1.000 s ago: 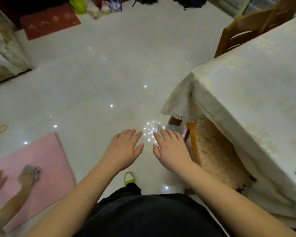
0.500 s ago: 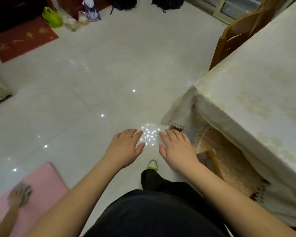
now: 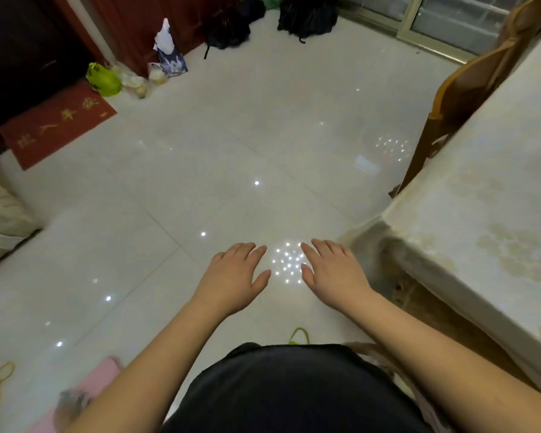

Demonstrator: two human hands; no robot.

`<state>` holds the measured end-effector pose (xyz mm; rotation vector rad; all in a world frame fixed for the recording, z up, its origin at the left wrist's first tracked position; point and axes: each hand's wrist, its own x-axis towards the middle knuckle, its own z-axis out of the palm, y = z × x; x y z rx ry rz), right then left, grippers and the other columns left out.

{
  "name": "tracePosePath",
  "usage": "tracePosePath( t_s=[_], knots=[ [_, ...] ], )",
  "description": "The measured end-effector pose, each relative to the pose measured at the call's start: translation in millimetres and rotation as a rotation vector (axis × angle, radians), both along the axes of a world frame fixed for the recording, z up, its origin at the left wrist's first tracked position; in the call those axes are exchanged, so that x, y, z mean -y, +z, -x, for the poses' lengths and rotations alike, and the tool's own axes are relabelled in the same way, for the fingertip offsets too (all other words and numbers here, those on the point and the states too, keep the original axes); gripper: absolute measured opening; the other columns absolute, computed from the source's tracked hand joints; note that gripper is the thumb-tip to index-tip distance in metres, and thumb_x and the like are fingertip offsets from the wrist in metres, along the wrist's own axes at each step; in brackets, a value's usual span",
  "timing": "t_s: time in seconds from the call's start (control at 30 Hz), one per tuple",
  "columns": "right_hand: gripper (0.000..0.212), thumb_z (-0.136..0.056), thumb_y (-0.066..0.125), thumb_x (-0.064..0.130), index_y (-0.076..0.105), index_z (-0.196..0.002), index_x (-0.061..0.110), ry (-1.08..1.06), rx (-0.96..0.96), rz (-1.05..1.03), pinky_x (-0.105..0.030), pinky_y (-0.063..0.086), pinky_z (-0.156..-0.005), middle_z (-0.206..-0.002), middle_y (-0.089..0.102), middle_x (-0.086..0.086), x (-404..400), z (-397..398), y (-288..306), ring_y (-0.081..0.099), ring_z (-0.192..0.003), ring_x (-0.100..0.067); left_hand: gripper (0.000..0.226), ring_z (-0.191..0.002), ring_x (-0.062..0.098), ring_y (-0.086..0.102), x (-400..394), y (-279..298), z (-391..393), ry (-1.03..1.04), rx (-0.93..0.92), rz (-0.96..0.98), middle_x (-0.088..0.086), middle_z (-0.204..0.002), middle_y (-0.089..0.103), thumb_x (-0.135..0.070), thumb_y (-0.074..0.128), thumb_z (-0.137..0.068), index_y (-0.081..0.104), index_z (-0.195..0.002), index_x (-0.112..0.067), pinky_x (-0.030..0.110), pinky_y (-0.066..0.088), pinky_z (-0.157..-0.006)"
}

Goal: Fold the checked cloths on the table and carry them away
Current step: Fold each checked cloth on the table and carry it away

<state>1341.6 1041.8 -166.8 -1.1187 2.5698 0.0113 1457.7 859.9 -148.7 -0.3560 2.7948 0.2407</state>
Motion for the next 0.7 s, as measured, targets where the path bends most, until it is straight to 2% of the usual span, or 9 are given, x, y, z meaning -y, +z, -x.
tracePosePath(
  t_s=[0.07, 0.1, 0.2, 0.3, 0.4, 0.5, 0.6, 0.7],
  knots=[
    [0.069, -0.089, 0.011, 0.046, 0.04, -0.145, 0.018, -0.018, -0.01, 0.017, -0.043, 0.03, -0.11, -0.147, 0.045, -0.008, 17.4, 17.1, 2.3, 0.042, -0.133, -0.029, 0.087, -0.143, 0.015, 0.026, 13.7, -0.3, 20.0, -0.001, -0.003, -0.009, -0.004, -0.155, 0.031, -0.064, -0.004, -0.076, 0.023, -0.151, -0.029, 0.036, 0.027, -0.111],
    [0.069, -0.087, 0.013, 0.045, 0.046, -0.142, 0.017, -0.034, -0.006, 0.025, -0.045, 0.034, -0.108, -0.142, 0.05, -0.009, 26.5, 25.7, 1.1, 0.047, -0.129, -0.03, 0.087, -0.142, 0.015, 0.026, 21.3, -1.6, 31.7, -0.007, -0.013, -0.016, -0.004, -0.155, 0.031, -0.064, -0.003, -0.076, 0.023, -0.151, -0.029, 0.036, 0.027, -0.111],
    [0.06, -0.087, 0.027, 0.043, 0.061, -0.128, 0.015, -0.087, 0.001, 0.027, -0.046, 0.047, -0.095, -0.125, 0.064, -0.01, 52.4, 48.7, -3.7, 0.061, -0.112, -0.031, 0.087, -0.142, 0.015, 0.027, 45.9, -5.9, 71.8, -0.039, -0.034, -0.044, -0.004, -0.154, 0.032, -0.064, -0.001, -0.076, 0.025, -0.151, -0.028, 0.036, 0.027, -0.111],
    [0.055, -0.087, 0.032, 0.042, 0.065, -0.122, 0.015, -0.132, 0.006, -0.004, -0.045, 0.052, -0.089, -0.119, 0.068, -0.009, 79.8, 74.8, -8.2, 0.065, -0.105, -0.029, 0.088, -0.143, 0.014, 0.026, 78.9, -15.1, 109.7, -0.089, -0.022, -0.069, -0.005, -0.155, 0.031, -0.065, -0.001, -0.076, 0.025, -0.151, -0.028, 0.034, 0.025, -0.111],
    [0.057, -0.089, 0.029, 0.042, 0.058, -0.13, 0.016, -0.167, 0.013, -0.02, -0.045, 0.045, -0.098, -0.129, 0.062, -0.01, 107.5, 102.4, -13.4, 0.059, -0.116, -0.029, 0.08, -0.142, 0.014, 0.026, 128.8, -23.7, 152.0, -0.105, -0.028, -0.125, -0.004, -0.155, 0.032, -0.066, 0.008, -0.082, 0.026, -0.151, -0.028, 0.035, 0.027, -0.112],
    [0.058, -0.094, 0.026, 0.043, 0.041, -0.144, 0.018, -0.182, 0.012, -0.028, -0.044, 0.029, -0.111, -0.147, 0.045, -0.009, 133.4, 131.8, -12.3, 0.042, -0.134, -0.029, 0.065, -0.142, 0.015, 0.028, 172.3, -22.5, 195.3, -0.13, -0.043, -0.113, -0.003, -0.154, 0.033, -0.058, 0.025, -0.094, 0.028, -0.151, -0.027, 0.037, 0.029, -0.11],
    [0.058, -0.098, 0.021, 0.046, 0.027, -0.151, 0.022, -0.213, 0.015, -0.041, -0.042, 0.018, -0.116, -0.156, 0.031, -0.006, 152.4, 162.1, -8.3, 0.028, -0.142, -0.027, 0.074, -0.141, 0.015, 0.029, 194.8, -14.3, 239.2, -0.236, -0.035, -0.098, -0.003, -0.154, 0.034, -0.063, 0.016, -0.088, 0.029, -0.15, -0.027, 0.036, 0.031, -0.11],
    [0.057, -0.1, 0.026, 0.047, 0.022, -0.152, 0.025, -0.279, 0.027, -0.02, -0.041, 0.014, -0.117, -0.158, 0.026, -0.003, 165.5, 192.3, -4.5, 0.023, -0.144, -0.025, 0.063, -0.143, 0.016, 0.025, 208.1, -10.2, 283.8, -0.298, -0.04, -0.081, -0.003, -0.156, 0.03, -0.055, 0.03, -0.096, 0.023, -0.152, -0.027, 0.039, 0.03, -0.111]
  ],
)
